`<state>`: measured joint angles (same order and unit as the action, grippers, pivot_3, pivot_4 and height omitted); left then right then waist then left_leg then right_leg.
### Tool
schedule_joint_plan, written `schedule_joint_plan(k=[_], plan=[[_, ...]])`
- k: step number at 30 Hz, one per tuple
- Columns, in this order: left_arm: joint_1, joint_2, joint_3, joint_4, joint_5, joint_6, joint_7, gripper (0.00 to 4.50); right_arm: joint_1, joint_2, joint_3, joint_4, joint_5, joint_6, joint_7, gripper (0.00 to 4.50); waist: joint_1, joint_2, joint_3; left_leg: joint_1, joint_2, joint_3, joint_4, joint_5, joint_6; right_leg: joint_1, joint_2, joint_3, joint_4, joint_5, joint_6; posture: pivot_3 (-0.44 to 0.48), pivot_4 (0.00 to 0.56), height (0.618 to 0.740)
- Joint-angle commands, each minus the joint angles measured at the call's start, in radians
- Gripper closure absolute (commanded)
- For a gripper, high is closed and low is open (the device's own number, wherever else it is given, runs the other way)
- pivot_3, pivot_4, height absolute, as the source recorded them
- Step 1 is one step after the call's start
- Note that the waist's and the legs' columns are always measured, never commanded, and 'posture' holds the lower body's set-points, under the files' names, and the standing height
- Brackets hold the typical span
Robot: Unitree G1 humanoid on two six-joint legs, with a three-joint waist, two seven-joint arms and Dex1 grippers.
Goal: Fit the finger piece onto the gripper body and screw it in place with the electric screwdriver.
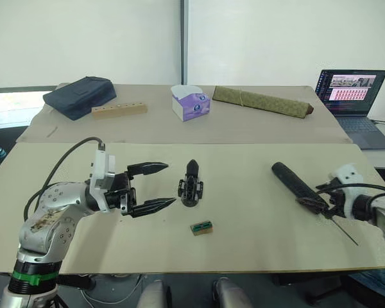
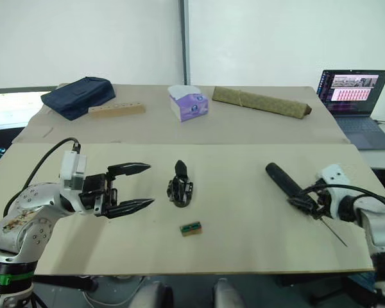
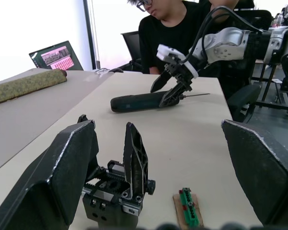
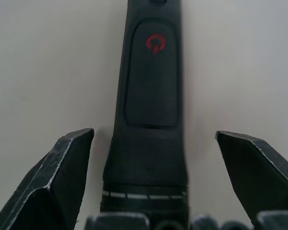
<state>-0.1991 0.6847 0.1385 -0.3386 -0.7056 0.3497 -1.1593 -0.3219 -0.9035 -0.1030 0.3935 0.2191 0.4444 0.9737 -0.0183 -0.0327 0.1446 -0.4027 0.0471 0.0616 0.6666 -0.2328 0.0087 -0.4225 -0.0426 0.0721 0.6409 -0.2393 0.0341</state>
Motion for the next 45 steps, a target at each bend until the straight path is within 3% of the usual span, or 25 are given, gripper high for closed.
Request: schedule_joint_plan(k=[1, 4, 6, 10, 14, 17, 22, 30, 32, 36, 40, 45], plan=[[0.015, 0.021, 0.03, -0.045, -0.016, -0.003, -0.002, 0.0, -0.032, -0.04, 0.02, 0.039, -0.008, 0.032, 0.064, 1.52, 0.003, 0.0, 0.0, 0.0, 0.0, 0.0, 0.0, 0.0, 0.0, 0.0, 0.0, 0.0, 0.0, 0.0, 0.0, 0.0, 0.15, 0.74], [0.034, 0.031, 0.038, -0.046, -0.014, -0.012, -0.007, 0.0, -0.031, -0.043, 0.001, 0.048, -0.005, -0.019, 0.078, 2.53, 0.006, 0.0, 0.0, 0.0, 0.0, 0.0, 0.001, 0.0, 0.0, 0.001, 0.0, 0.0, 0.0, 0.0, 0.001, 0.0, 0.15, 0.74], [0.046, 0.033, 0.041, -0.043, -0.012, -0.021, -0.014, 0.0, -0.022, -0.043, -0.039, -0.001, 0.029, -0.021, 0.084, 2.55, 0.006, 0.0, 0.0, 0.001, 0.0, 0.0, 0.001, 0.0, 0.0, 0.001, 0.0, 0.0, 0.0, 0.0, 0.001, 0.0, 0.15, 0.74], [0.083, 0.034, 0.042, -0.023, 0.006, -0.07, -0.061, 0.0, 0.074, -0.025, -0.142, -0.284, 0.154, 0.13, 0.056, 2.55, 0.006, 0.002, 0.001, -0.001, 0.0, 0.0, 0.001, 0.0, 0.0, -0.001, 0.0, 0.0, 0.001, 0.0, 0.001, 0.0, 0.15, 0.74], [0.121, 0.044, 0.018, 0.021, 0.06, -0.154, -0.137, 0.0, 0.272, -0.065, -0.136, -0.671, 0.156, 0.307, -0.011, 2.55, 0.005, 0.004, 0.001, -0.001, 0.001, -0.001, 0.0, 0.0, 0.0, -0.002, 0.001, -0.001, 0.001, 0.0, 0.001, 0.0, 0.15, 0.74], [0.136, 0.033, -0.004, 0.038, 0.08, -0.183, -0.155, 0.0, 0.349, -0.046, -0.12, -0.842, 0.153, 0.373, -0.084, 2.55, 0.005, 0.003, 0.002, -0.001, 0.001, -0.001, 0.0, 0.0, 0.0, -0.002, 0.0, -0.001, 0.001, -0.001, 0.002, 0.0, 0.15, 0.74], [0.131, 0.024, -0.028, 0.047, 0.093, -0.196, -0.157, 0.0, 0.391, -0.021, -0.056, -0.851, 0.109, 0.32, -0.126, 2.55, 0.005, 0.002, 0.002, -0.002, 0.001, 0.001, 0.003, 0.0, 0.0, -0.001, -0.001, 0.0, 0.0, -0.003, 0.007, 0.0, 0.15, 0.74], [0.102, 0.025, -0.037, 0.07, 0.101, -0.197, -0.16, 0.0, 0.313, 0.01, 0.014, -0.746, 0.107, 0.246, -0.104, 2.55, -0.001, 0.001, 0.003, -0.002, 0.001, 0.0, 0.003, 0.0, 0.0, -0.001, 0.0, -0.001, 0.0, 0.0, 0.004, 0.0, 0.15, 0.74], [0.098, 0.023, -0.039, 0.072, 0.104, -0.199, -0.159, 0.0, 0.301, 0.013, 0.02, -0.736, 0.112, 0.245, -0.096, 1.5, -0.002, 0.001, 0.003, -0.002, 0.002, 0.0, 0.003, 0.0, 0.0, -0.002, 0.0, -0.001, 0.0, 0.0, 0.004, 0.0, 0.15, 0.74], [0.098, 0.021, -0.039, 0.069, 0.106, -0.198, -0.157, 0.0, 0.291, -0.006, 0.016, -0.748, 0.128, 0.249, -0.073, 0.1, 0.003, 0.001, 0.003, -0.002, 0.001, 0.0, 0.003, 0.0, 0.0, -0.001, 0.0, -0.001, 0.0, 0.0, 0.004, 0.0, 0.15, 0.74], [0.11, 0.025, -0.035, 0.061, 0.106, -0.197, -0.159, 0.0, 0.27, -0.088, -0.039, -0.79, 0.153, 0.267, -0.014, 0.04, 0.007, 0.001, 0.003, -0.002, 0.001, 0.0, 0.003, 0.0, 0.0, -0.001, -0.001, -0.001, 0.0, 0.0, 0.004, 0.0, 0.15, 0.74], [0.109, 0.023, -0.044, 0.057, 0.105, -0.192, -0.159, 0.0, 0.193, -0.278, -0.097, -0.845, 0.29, 0.476, 0.107, 0.04, 0.005, 0.001, 0.003, -0.002, 0.001, 0.0, 0.003, 0.0, 0.0, -0.002, -0.001, -0.001, 0.0, 0.0, 0.004, 0.0, 0.15, 0.74]])
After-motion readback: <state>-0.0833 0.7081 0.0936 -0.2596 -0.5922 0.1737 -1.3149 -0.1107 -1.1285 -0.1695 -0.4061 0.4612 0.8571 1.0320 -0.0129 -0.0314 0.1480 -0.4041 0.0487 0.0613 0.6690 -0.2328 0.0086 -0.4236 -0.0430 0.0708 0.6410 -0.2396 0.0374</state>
